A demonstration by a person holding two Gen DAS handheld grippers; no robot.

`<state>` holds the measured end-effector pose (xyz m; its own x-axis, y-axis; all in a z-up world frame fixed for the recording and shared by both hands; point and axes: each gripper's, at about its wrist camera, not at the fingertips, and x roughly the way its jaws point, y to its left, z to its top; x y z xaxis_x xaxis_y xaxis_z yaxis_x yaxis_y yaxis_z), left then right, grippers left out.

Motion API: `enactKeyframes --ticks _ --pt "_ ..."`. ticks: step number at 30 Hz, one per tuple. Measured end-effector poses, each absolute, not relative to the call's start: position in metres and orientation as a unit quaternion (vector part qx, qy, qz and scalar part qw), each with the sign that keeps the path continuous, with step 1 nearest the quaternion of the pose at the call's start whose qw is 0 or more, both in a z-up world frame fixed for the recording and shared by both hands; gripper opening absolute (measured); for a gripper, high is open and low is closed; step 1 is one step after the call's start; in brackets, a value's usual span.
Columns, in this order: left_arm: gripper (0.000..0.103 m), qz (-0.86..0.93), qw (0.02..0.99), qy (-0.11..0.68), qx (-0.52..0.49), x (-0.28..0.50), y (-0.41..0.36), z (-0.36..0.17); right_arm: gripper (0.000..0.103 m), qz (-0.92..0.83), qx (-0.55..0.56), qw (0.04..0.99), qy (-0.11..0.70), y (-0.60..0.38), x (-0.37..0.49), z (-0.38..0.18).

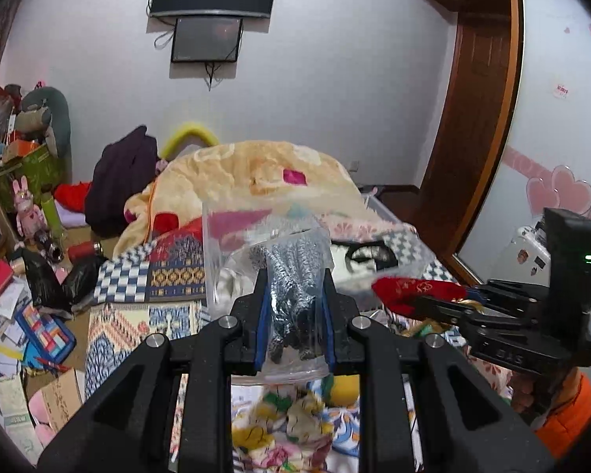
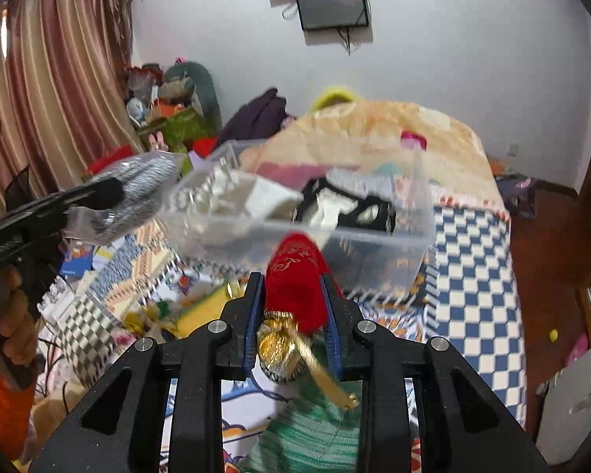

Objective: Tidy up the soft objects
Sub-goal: 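Lower the screw bag and red pouch into the box and open both tools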

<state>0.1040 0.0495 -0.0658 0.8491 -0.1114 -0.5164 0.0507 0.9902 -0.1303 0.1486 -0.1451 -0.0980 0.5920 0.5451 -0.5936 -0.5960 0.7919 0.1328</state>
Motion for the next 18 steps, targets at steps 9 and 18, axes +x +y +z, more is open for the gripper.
enactKeyframes --ticks 9,18 --pt "0.022 -0.040 0.965 0.253 -0.061 0.137 0.045 -0.052 0.023 0.315 -0.033 0.913 0.256 -0.142 0.155 -0.060" --pt "0.022 -0.038 0.960 0.272 -0.053 0.182 0.034 -0.060 0.023 0.299 -0.030 0.926 0.227 -0.130 0.191 -0.038"
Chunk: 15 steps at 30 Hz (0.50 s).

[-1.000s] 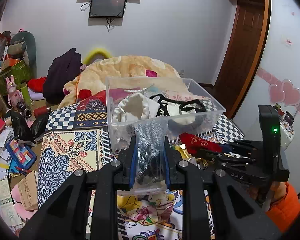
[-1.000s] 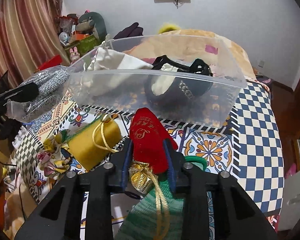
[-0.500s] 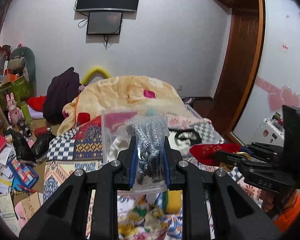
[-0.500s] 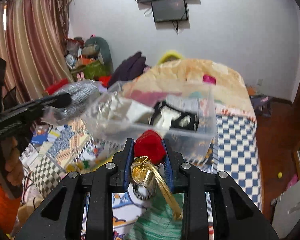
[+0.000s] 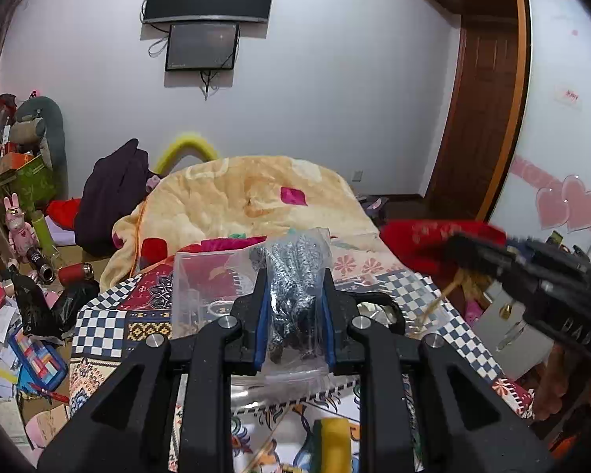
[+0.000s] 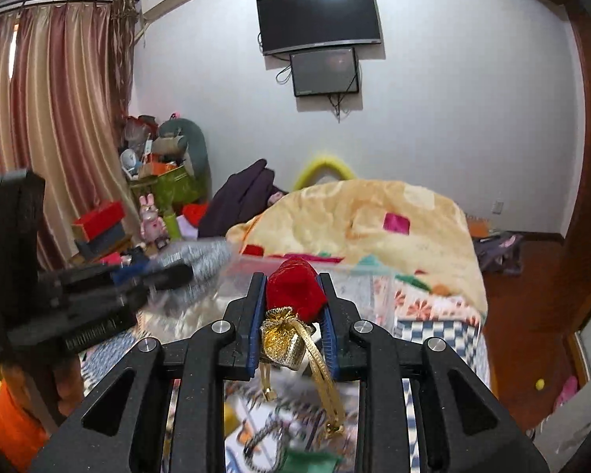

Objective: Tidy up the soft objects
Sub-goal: 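Lower the screw bag and red pouch into the box and open both tools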

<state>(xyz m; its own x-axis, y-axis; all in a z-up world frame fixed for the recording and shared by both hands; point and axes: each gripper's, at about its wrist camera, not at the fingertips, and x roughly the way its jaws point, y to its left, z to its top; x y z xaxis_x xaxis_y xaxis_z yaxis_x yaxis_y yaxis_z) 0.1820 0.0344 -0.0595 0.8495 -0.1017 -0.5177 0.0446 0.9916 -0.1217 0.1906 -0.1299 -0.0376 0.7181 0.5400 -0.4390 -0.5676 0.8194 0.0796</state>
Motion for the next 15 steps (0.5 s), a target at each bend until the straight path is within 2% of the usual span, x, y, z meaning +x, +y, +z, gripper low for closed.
enactKeyframes --ticks 15 --pt "0.022 -0.035 0.929 0.367 -0.024 0.239 0.023 -0.118 0.023 0.294 -0.105 0.893 0.323 -0.093 0.230 -0.097"
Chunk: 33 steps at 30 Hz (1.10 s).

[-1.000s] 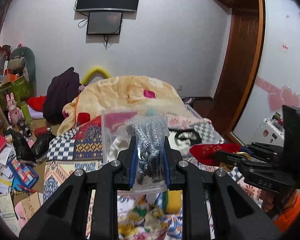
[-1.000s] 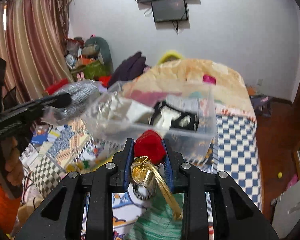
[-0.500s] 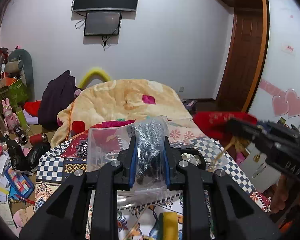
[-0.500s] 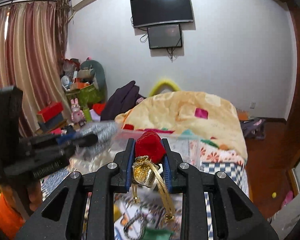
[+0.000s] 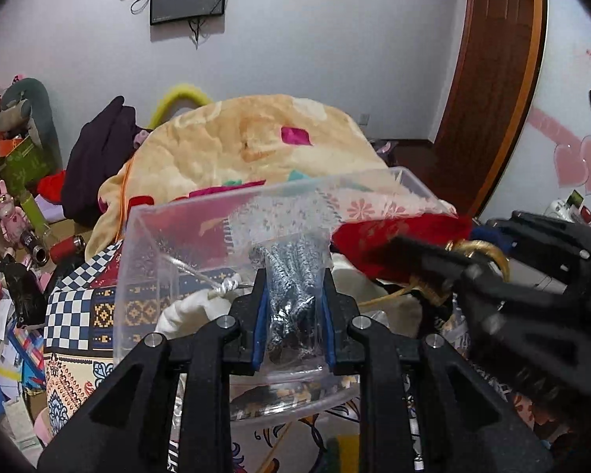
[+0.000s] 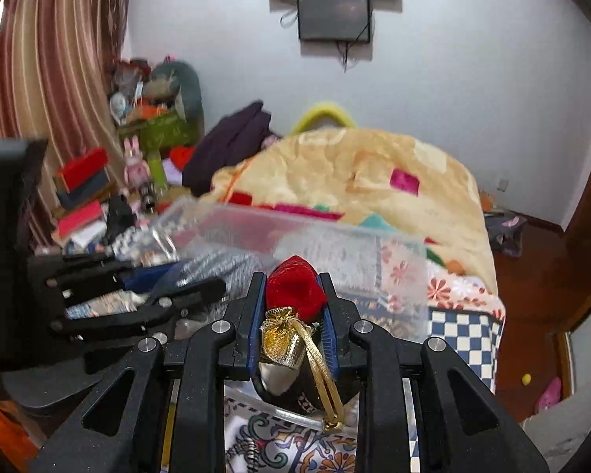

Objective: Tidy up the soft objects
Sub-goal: 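Lower the screw bag and red pouch into the box and open both tools, then grasp the floral scrunchie with the left tool while the right grasps the green knit glove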

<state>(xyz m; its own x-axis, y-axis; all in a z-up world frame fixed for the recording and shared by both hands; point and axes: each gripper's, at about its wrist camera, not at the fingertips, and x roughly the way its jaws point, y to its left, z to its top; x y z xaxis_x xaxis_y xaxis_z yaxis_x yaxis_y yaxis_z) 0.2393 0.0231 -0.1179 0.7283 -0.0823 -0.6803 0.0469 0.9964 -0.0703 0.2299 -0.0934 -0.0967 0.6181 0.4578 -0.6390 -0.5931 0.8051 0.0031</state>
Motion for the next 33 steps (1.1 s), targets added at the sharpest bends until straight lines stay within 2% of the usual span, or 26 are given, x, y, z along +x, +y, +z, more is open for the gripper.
enactKeyframes --ticks 2,4,12,16,19,21,27,30,33 --pt "0.022 -0.037 0.928 0.370 -0.025 0.239 0.023 -0.120 0.023 0.292 -0.112 0.891 0.330 -0.093 0.229 -0.101" --pt "0.027 -0.037 0.927 0.373 -0.025 0.238 0.023 -0.121 0.024 0.294 -0.117 0.885 0.341 -0.094 0.228 -0.104" --pt "0.044 -0.038 0.931 0.362 -0.017 0.220 0.022 -0.111 0.054 0.286 -0.113 0.890 0.338 -0.108 0.219 -0.095" --pt "0.049 -0.043 0.939 0.340 -0.019 0.203 0.023 -0.095 0.055 0.287 -0.109 0.896 0.319 -0.118 0.209 -0.081" --pt "0.058 -0.046 0.947 0.316 -0.024 0.186 0.025 -0.078 0.057 0.290 -0.102 0.904 0.299 -0.129 0.197 -0.066" --pt "0.064 -0.047 0.952 0.302 -0.026 0.175 0.027 -0.069 0.069 0.289 -0.097 0.910 0.282 -0.135 0.187 -0.059" --pt "0.083 -0.042 0.962 0.269 -0.022 0.137 0.033 -0.051 0.082 0.284 -0.090 0.922 0.248 -0.154 0.157 -0.046" --pt "0.090 -0.041 0.962 0.270 -0.026 0.119 0.039 -0.051 0.083 0.283 -0.081 0.922 0.251 -0.161 0.147 -0.050" --pt "0.092 -0.037 0.959 0.280 -0.027 0.108 0.042 -0.058 0.083 0.283 -0.078 0.919 0.264 -0.166 0.139 -0.061"
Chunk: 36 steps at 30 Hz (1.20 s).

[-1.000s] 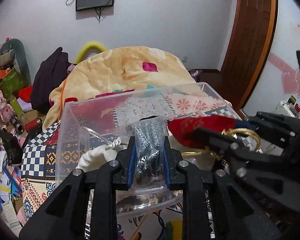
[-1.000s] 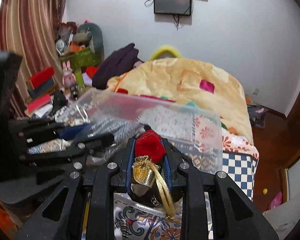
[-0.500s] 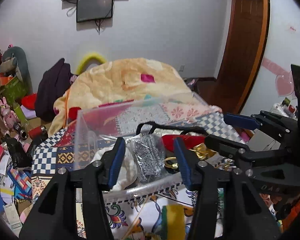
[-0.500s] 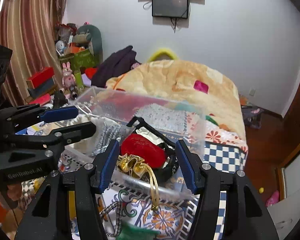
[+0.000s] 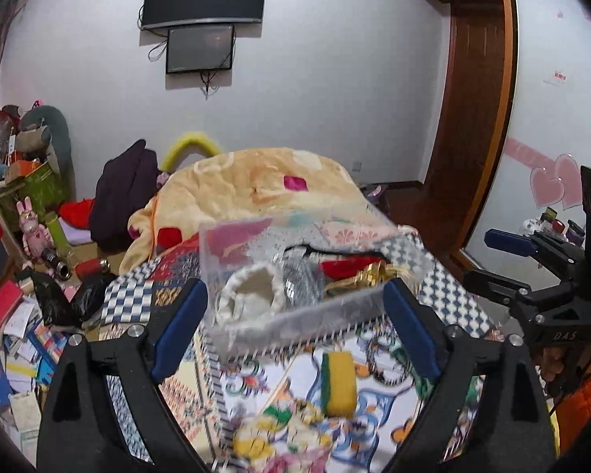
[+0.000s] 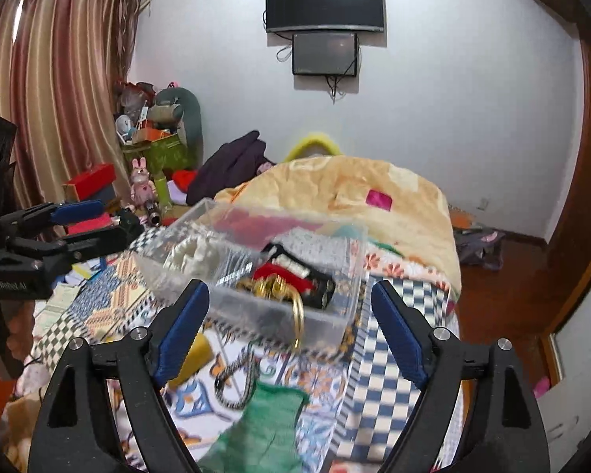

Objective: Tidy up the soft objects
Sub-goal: 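Grasp the floral scrunchie with the left tool while the right grasps the green knit glove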

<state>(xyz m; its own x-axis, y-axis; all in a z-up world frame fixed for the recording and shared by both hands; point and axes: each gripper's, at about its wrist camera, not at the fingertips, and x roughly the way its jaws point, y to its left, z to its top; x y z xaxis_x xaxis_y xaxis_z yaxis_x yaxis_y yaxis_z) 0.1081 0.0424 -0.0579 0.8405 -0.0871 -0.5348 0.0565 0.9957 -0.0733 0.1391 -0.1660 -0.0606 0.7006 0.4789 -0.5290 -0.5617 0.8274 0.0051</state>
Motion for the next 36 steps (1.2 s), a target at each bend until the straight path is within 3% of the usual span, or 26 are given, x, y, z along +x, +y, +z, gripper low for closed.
enactKeyframes --ticks 19,22,25,30,36 --pt "0.092 -0.027 0.903 0.426 -0.052 0.072 0.045 -0.171 0.083 0.285 -0.073 0.862 0.413 -0.158 0.117 -0.165" --pt "0.092 -0.020 0.903 0.427 -0.048 0.073 0.042 -0.178 0.081 0.283 -0.088 0.864 0.408 -0.155 0.111 -0.168" --pt "0.091 -0.011 0.901 0.431 -0.058 0.077 0.043 -0.185 0.070 0.280 -0.090 0.866 0.404 -0.156 0.108 -0.167" --pt "0.067 -0.007 0.907 0.418 -0.051 0.075 0.040 -0.186 0.046 0.265 -0.083 0.873 0.400 -0.166 0.109 -0.166" --pt "0.035 -0.011 0.909 0.414 -0.047 0.071 0.042 -0.185 0.035 0.250 -0.069 0.882 0.394 -0.176 0.109 -0.161"
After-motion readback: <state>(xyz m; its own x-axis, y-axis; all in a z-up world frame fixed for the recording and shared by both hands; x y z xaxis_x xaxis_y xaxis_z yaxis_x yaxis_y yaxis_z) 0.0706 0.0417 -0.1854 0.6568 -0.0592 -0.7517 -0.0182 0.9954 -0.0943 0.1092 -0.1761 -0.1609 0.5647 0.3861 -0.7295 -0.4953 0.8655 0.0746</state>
